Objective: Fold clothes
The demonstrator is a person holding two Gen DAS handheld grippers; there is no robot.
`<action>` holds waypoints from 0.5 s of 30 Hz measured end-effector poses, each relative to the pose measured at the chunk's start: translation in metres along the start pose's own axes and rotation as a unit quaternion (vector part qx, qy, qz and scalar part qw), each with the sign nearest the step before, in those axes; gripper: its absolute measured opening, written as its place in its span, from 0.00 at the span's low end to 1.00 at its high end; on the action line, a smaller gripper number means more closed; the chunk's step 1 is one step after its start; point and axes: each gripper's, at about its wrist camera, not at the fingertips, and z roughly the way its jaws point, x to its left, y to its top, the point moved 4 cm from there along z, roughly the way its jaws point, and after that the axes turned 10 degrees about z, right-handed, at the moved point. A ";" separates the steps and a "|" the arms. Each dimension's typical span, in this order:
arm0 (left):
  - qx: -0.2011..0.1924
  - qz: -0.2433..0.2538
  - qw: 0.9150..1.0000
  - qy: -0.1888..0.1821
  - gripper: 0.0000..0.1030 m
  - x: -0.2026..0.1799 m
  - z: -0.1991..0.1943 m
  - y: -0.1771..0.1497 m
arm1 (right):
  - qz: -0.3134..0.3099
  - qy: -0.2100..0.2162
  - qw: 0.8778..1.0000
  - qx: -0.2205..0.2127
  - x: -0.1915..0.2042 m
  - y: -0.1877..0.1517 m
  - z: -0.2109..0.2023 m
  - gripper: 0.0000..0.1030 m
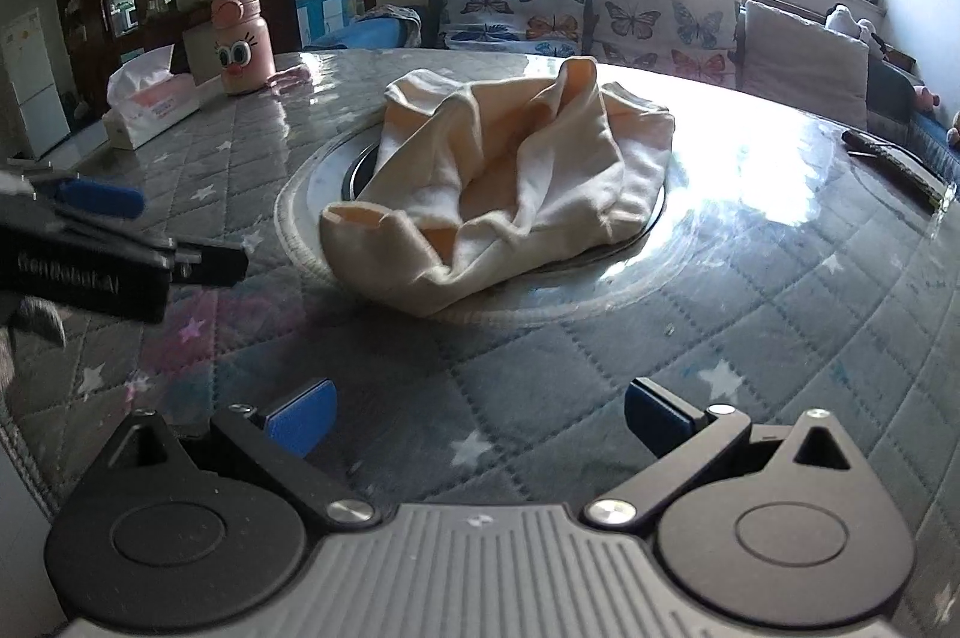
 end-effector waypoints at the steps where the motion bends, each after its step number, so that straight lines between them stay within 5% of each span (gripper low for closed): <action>1: -0.005 0.004 1.000 -0.002 1.00 0.000 0.002 0.007 | 0.000 0.000 1.000 -0.001 -0.002 0.004 0.001 1.00; 15: -0.050 0.068 0.996 -0.014 0.81 -0.028 0.054 0.102 | -0.002 -0.009 1.000 -0.015 -0.036 0.054 0.015 0.98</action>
